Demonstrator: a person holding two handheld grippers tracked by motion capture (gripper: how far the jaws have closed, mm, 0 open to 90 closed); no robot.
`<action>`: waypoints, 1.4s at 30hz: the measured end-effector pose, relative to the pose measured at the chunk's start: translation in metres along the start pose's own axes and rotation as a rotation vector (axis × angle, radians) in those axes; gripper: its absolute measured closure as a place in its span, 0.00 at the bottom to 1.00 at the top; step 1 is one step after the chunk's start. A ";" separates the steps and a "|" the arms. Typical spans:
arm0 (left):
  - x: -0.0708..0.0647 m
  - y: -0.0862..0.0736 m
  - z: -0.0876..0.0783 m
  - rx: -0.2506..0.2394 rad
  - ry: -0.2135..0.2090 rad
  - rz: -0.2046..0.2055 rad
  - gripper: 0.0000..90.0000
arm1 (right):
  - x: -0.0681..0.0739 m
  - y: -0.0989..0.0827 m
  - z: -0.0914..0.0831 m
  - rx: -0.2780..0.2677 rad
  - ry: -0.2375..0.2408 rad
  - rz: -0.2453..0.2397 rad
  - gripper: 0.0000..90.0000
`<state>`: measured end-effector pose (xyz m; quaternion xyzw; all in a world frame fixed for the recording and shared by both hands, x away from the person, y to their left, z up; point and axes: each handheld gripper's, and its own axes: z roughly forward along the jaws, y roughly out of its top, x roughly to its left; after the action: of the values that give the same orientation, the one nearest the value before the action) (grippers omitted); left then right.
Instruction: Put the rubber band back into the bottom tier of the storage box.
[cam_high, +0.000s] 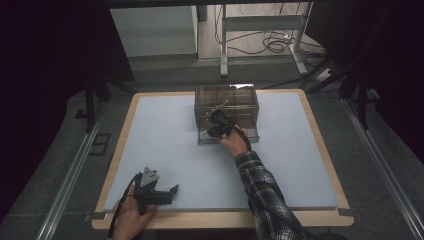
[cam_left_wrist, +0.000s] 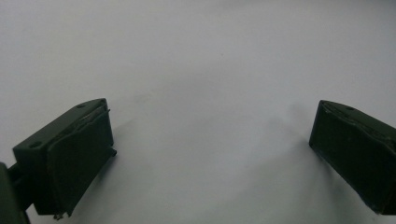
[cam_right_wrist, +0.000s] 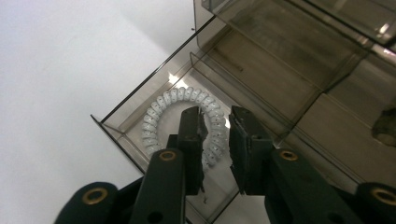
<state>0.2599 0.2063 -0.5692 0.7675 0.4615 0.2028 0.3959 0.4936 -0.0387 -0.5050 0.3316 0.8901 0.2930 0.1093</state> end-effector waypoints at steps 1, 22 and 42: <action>0.000 0.000 0.000 0.000 0.000 0.000 0.00 | 0.000 0.000 0.000 0.000 0.000 0.000 0.80; 0.000 0.000 0.000 0.000 0.000 0.000 0.00 | 0.012 -0.002 -0.016 -0.039 -0.001 -0.054 0.58; 0.000 0.000 0.000 0.001 0.001 0.001 0.00 | 0.019 -0.004 -0.037 -0.070 0.004 -0.084 0.47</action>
<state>0.2599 0.2064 -0.5692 0.7678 0.4615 0.2033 0.3952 0.4626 -0.0457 -0.4773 0.2892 0.8927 0.3196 0.1312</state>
